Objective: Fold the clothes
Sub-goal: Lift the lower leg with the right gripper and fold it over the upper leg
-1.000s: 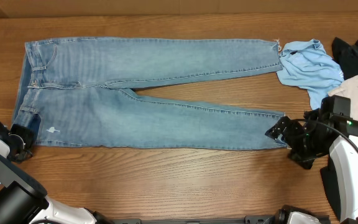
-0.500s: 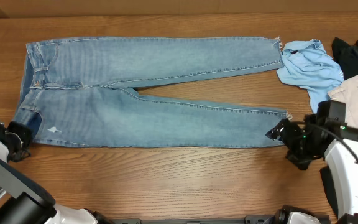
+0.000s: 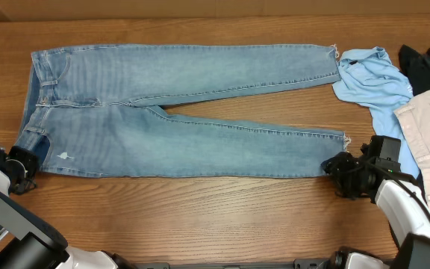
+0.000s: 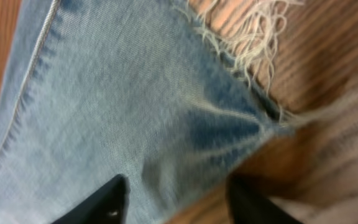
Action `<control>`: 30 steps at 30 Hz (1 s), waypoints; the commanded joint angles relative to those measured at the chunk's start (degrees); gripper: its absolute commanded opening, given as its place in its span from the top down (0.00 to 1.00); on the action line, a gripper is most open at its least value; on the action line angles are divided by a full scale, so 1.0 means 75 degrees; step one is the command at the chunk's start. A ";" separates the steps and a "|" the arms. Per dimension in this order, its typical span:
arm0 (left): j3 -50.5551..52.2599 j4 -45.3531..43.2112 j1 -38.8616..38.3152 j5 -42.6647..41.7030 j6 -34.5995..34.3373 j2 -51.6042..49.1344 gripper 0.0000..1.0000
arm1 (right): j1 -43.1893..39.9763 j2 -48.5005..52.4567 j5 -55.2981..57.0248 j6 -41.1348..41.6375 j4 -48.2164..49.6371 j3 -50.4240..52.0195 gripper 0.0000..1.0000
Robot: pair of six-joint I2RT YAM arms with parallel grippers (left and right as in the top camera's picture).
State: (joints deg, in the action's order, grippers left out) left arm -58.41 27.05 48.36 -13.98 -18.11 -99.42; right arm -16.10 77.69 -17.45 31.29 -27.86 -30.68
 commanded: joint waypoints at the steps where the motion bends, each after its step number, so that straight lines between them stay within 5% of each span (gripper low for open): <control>1: 0.0067 0.0114 -0.0029 -0.0058 -0.0093 0.0157 0.96 | -0.0015 0.0347 0.0399 0.0067 0.0283 0.0050 0.53; 4: 0.0067 0.0207 -0.0038 -0.0058 -0.0093 0.0157 0.96 | -0.0015 0.0731 0.0772 0.0067 0.0495 0.0050 0.68; 6: 0.0067 0.0382 -0.0035 -0.0052 -0.0058 0.0157 0.96 | -0.0015 0.0918 0.0898 0.0064 0.0621 0.0035 0.96; 11: -0.0149 0.1201 -0.0026 0.0373 0.0017 0.0280 0.96 | -0.0035 0.0688 0.0915 0.0000 0.0017 -0.0647 0.96; 30: -0.2932 0.5222 -0.0050 0.0283 -0.0038 0.3264 0.96 | -0.1405 0.0090 0.2206 -0.0790 -0.5607 -0.6924 0.96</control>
State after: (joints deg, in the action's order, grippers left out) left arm -75.44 65.01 47.24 -14.55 -18.09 -78.52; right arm -22.72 79.55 -6.44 26.74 -68.34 -76.93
